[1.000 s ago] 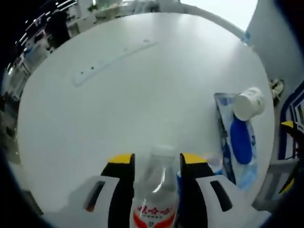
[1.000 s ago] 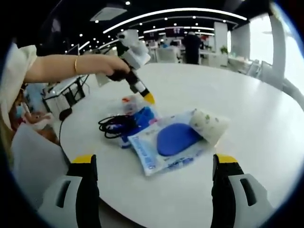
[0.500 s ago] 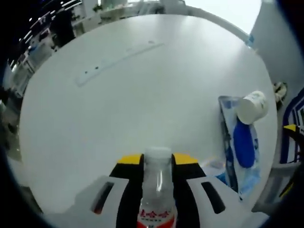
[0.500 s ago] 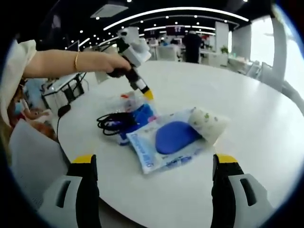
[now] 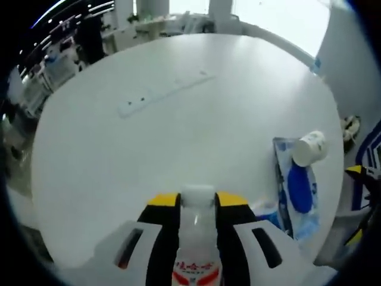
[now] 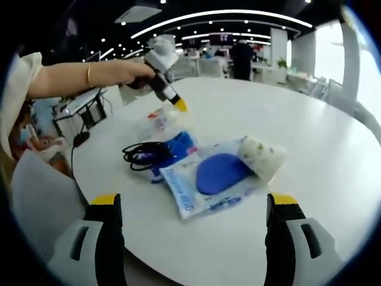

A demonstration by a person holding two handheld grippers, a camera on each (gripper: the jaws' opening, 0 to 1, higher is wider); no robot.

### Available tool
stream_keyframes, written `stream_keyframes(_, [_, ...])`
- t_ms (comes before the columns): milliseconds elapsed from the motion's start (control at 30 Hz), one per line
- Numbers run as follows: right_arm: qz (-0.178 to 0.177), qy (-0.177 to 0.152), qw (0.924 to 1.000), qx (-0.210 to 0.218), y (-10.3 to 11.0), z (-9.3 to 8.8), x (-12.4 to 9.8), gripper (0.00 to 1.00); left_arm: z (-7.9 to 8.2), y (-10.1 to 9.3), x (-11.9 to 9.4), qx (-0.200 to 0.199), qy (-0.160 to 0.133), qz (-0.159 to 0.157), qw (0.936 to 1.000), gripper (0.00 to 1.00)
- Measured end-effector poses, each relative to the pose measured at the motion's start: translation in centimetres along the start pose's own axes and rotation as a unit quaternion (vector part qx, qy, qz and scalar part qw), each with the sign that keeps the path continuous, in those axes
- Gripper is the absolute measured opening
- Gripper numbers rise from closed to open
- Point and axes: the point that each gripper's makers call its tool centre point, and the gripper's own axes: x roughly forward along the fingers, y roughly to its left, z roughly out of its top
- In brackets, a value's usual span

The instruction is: Arrange the tabletop items into an orderly group along one side of the table until the central work area is clear of visible clutter.

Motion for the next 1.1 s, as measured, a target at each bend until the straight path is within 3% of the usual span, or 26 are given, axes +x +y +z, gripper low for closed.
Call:
stream_keyframes(400, [0.008, -0.005, 1.0000, -0.001, 0.4, 0.2, -0.1, 0.99, 0.5, 0.8, -4.1, -0.008, -0.047, 0.020, 0.9987, 0.20])
stream_keyframes(1100, [0.032, -0.017, 0.9993, -0.008, 1.6, 0.8, -0.2, 0.99, -1.4, 1.8, -10.0, -0.051, -0.134, 0.052, 0.9884, 0.20])
